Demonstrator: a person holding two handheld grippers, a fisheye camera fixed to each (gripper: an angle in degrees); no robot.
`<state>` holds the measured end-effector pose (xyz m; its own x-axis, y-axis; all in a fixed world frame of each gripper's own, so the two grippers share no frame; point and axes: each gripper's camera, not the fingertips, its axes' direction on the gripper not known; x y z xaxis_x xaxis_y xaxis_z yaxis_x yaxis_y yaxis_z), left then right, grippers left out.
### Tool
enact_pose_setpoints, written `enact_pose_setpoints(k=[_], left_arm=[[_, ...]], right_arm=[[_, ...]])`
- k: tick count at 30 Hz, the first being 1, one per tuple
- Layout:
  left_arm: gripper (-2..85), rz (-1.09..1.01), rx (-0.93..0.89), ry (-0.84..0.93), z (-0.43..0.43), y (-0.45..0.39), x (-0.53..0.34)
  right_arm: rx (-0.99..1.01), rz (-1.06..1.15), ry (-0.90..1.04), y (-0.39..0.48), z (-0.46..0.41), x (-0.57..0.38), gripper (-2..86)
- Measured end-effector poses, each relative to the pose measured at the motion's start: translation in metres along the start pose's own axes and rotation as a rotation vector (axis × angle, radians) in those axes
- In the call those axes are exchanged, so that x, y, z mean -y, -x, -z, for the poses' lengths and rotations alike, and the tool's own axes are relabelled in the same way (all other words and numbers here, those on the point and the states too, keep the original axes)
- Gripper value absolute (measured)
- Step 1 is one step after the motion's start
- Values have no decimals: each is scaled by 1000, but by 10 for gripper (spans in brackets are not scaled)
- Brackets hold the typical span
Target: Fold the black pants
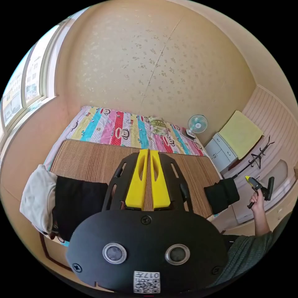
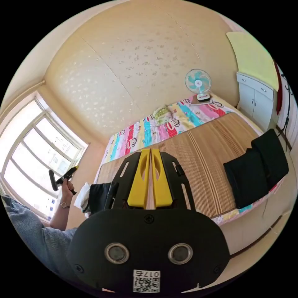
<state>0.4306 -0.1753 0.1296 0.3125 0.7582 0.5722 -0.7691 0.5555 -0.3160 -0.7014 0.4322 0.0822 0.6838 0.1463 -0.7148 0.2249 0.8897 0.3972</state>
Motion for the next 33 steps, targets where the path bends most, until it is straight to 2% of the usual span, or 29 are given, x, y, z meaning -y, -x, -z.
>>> enact_pose_setpoints(k=[1, 3, 6, 8, 10, 14, 16, 18, 20, 26, 31, 33], left_arm=[[-10, -26, 6, -23, 9, -22, 1], [-10, -43, 13, -58, 23, -53, -2], [-10, -43, 9, -110, 40, -95, -15], [-10, -26, 9, -133, 48, -123, -24], [-10, -17, 11, -149, 50, -143, -28], [-10, -9, 18, -187, 53, -190, -21], [-10, -8, 2, -228, 61, -211, -19], [-10, -7, 0, -266, 70, -230, -19], [-10, -1, 13, -287, 77, -252, -22], [-10, 44, 38, -262, 70, -292, -29], [-10, 50, 69, -251, 65, -320, -26], [-10, 66, 78, -251, 65, -327, -24]], right_arm=[[-55, 23, -63, 1, 15, 3, 4], [-233, 91, -319, 0, 73, 7, 4], [-329, 144, -549, -23, 126, 6, 5], [-341, 182, -587, -48, 142, 9, 5], [-352, 191, -542, -79, 148, 16, 6], [-431, 151, -302, -164, 129, 31, 8], [-409, 48, -80, -212, 101, 43, 9], [-294, -145, 311, -289, 38, 56, 12], [-244, -248, 504, -339, -11, 54, 20], [-105, -488, 797, -454, -136, 18, 84], [-91, -607, 818, -504, -175, -6, 109], [-88, -610, 905, -523, -201, -19, 118]])
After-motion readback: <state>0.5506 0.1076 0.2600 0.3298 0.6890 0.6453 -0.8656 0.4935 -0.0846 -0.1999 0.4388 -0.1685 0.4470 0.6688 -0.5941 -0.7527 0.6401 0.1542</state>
